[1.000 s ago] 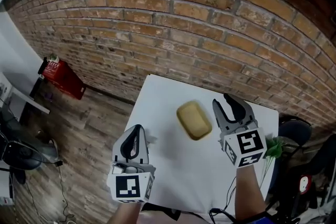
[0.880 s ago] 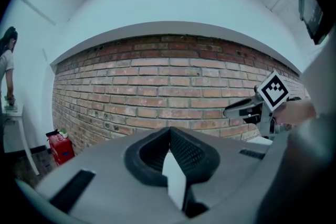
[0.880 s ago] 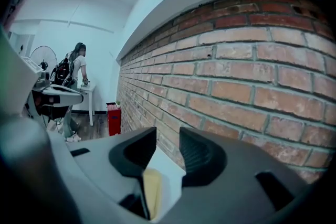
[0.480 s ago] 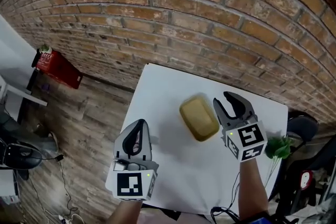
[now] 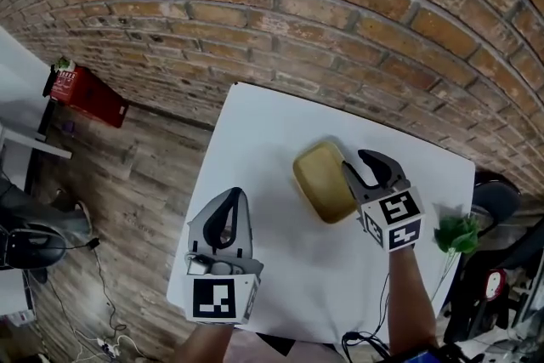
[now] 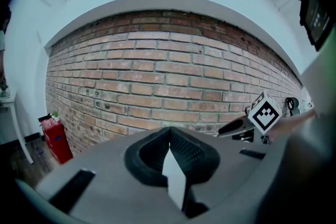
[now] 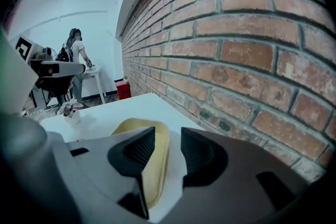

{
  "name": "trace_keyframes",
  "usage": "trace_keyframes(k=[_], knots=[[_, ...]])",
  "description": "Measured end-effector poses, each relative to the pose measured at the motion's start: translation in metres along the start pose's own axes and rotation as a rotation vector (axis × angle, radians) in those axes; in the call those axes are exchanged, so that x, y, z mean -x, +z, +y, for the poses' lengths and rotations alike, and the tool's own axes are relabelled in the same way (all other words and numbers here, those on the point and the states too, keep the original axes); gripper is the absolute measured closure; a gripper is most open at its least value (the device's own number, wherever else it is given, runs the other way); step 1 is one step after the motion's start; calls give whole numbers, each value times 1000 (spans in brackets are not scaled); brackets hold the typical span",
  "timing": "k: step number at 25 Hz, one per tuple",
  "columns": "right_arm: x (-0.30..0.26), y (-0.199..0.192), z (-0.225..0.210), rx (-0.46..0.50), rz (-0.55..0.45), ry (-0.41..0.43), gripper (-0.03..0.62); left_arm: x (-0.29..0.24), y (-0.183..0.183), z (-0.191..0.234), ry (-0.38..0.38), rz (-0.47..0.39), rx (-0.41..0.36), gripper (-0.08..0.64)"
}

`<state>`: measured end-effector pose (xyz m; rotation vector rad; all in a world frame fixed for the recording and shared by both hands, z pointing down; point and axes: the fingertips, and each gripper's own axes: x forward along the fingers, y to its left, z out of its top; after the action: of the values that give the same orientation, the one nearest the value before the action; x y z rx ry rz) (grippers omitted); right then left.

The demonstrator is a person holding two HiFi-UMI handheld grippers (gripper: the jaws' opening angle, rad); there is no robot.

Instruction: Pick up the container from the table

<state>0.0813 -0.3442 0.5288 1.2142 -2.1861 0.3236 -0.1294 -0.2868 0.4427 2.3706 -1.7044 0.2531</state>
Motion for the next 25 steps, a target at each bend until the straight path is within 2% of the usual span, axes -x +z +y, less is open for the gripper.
trace_keyframes(k=[12, 25], knots=[[-27, -45, 2, -34, 135, 31, 437, -7, -15, 5, -16, 29, 5, 551], [-34, -64, 5, -47, 195, 26, 477, -6, -17, 9, -15, 26, 25, 551]])
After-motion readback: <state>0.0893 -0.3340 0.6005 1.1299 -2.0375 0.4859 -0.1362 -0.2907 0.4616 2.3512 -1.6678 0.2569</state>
